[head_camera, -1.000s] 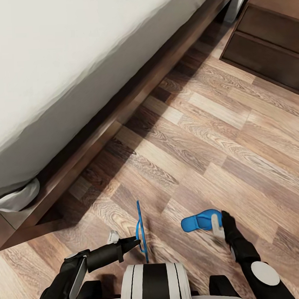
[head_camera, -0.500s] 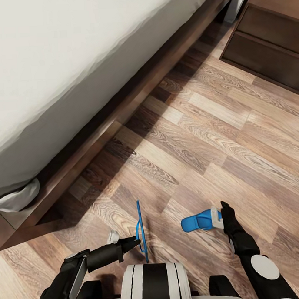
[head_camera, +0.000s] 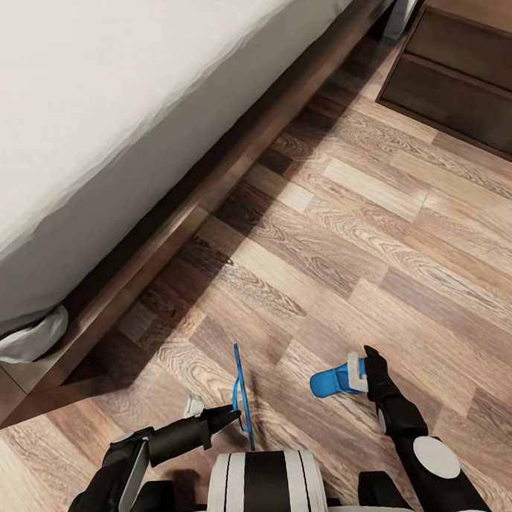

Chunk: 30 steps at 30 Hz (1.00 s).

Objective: In the bedroom, move the book from the bed onto either nightstand, and place the two sandals side by side next to the bed.

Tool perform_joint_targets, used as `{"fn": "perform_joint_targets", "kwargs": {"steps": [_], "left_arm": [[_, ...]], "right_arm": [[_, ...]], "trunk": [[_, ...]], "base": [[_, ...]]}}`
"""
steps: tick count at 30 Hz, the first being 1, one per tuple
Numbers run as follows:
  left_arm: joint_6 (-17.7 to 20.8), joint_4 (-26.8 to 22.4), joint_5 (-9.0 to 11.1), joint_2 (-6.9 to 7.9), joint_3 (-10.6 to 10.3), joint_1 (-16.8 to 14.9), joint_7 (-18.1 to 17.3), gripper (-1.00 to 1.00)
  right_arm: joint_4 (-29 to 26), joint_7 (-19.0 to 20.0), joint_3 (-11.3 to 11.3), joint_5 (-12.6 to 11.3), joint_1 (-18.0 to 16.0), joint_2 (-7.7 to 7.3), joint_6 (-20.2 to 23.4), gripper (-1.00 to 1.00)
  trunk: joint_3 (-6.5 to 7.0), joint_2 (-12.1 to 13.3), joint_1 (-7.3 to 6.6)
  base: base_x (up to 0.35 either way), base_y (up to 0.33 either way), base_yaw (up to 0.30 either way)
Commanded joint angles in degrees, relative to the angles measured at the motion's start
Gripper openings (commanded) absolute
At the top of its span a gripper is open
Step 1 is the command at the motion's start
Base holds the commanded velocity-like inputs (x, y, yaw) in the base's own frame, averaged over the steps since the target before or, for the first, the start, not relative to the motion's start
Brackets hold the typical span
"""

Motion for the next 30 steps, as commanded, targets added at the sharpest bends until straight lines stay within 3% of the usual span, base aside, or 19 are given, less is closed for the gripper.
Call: {"fn": "perform_joint_targets", "kwargs": {"steps": [1, 30], "left_arm": [[0.5, -0.01, 0.07, -0.03, 0.1, -0.01, -0.16, -1.0], [0.41, -0.01, 0.07, -0.03, 0.11, -0.01, -0.09, -1.0]], "right_arm": [[-0.07, 0.31, 0.04, 0.38, -0.01, 0.0, 0.09, 1.0], [0.03, 0.31, 0.11, 0.43, -0.01, -0.04, 0.08, 1.0]], "trunk": [[-0.03, -0.01, -0.01], [-0.03, -0.01, -0.01]], "base": [[0.0, 0.0, 0.0], [0.0, 0.0, 0.0]]}}
